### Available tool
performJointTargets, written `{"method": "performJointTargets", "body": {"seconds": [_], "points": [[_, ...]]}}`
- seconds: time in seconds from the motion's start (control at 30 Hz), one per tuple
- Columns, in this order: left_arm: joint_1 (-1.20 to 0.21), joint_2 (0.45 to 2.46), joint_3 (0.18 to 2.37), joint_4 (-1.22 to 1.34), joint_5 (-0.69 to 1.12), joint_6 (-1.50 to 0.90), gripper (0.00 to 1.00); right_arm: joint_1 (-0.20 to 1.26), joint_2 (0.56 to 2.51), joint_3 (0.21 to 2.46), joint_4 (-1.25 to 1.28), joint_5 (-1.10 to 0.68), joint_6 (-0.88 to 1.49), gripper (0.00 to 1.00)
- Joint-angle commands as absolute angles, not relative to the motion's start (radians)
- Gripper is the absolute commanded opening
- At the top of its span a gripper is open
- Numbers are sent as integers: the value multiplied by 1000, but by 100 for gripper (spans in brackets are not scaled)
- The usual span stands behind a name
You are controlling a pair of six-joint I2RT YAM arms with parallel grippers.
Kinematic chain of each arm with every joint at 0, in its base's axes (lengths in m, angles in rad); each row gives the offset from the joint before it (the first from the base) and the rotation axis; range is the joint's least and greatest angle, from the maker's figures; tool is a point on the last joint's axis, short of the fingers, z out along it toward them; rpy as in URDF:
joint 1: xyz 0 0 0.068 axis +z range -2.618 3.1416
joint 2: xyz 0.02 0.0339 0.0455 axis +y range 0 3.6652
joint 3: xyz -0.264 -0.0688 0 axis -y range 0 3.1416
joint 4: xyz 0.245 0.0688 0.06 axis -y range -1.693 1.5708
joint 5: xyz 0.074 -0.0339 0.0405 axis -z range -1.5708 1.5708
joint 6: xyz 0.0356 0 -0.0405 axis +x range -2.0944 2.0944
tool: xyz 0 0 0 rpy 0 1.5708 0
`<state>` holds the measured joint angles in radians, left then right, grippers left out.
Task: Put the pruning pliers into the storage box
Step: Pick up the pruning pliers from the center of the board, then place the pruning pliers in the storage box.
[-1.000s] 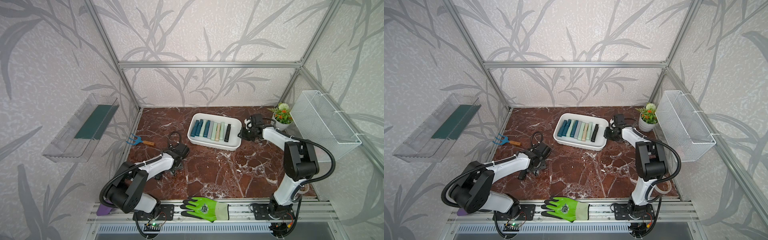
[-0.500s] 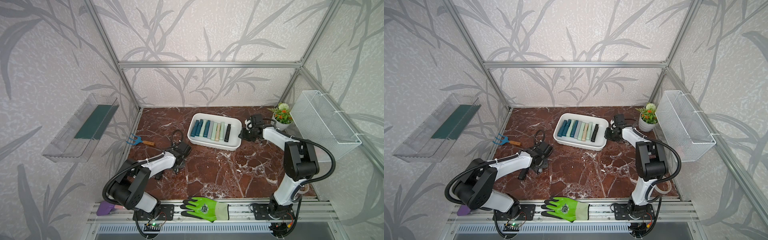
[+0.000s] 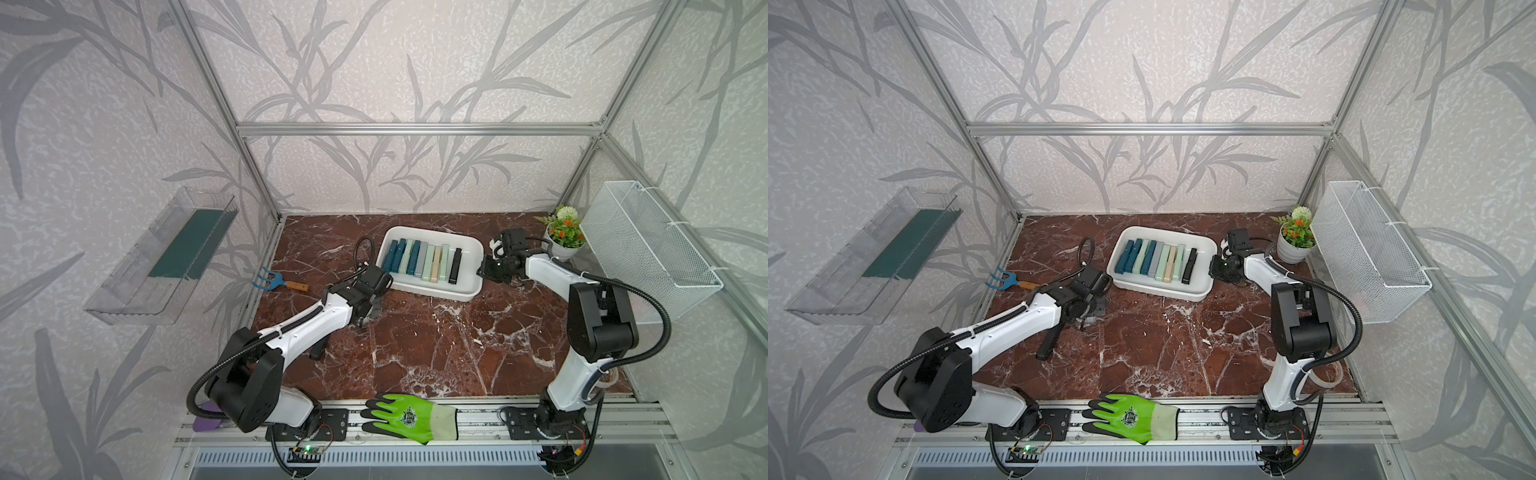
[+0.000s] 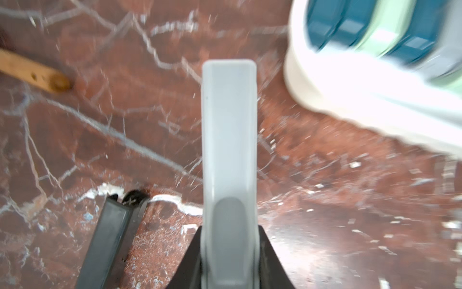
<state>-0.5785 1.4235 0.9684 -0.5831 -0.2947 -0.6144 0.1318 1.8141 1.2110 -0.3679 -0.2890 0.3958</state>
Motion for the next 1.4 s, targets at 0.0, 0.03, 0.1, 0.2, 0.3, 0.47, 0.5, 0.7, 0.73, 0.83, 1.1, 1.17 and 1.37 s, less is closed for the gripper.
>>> {"method": "performJointTargets", "body": {"seconds": [0.0,0.03,0.1,0.2,0.3,0.47,0.5,0.7,0.73,0.83,1.1,1.17,1.37], "points": [[-591,1397,1038,-644,-313,-563,9,131,1822,1228,-383,-290,394,24],[-595,1403,1064,-636,-293,-545,10,130,1820,1226,-382,-291,392,24],[-604,1432,1124,-626,-260,-512,9,132,1819,1222,-382,-294,393,24],[-626,1509,1230,-607,-212,-421,10,132,1805,1206,-370,-295,396,24],[-630,1616,1361,-574,-98,-350,10,132,1796,1195,-364,-303,403,24],[-672,1852,1677,-609,44,-244,10,135,1781,1188,-351,-310,415,22],[-682,1909,1742,-619,65,-235,10,136,1778,1187,-350,-311,418,21],[-725,2164,2050,-662,170,-211,10,143,1766,1186,-335,-320,435,20],[-728,2195,2083,-662,192,-210,10,144,1763,1186,-334,-319,438,20],[-730,2286,2174,-681,228,-237,10,147,1761,1180,-325,-323,446,20],[-760,2455,2395,-769,164,-316,5,163,1749,1169,-306,-325,469,17],[-764,2486,2439,-789,150,-348,3,166,1743,1168,-303,-324,472,16],[-779,2517,2467,-792,89,-450,1,173,1721,1149,-287,-309,492,14]]}}
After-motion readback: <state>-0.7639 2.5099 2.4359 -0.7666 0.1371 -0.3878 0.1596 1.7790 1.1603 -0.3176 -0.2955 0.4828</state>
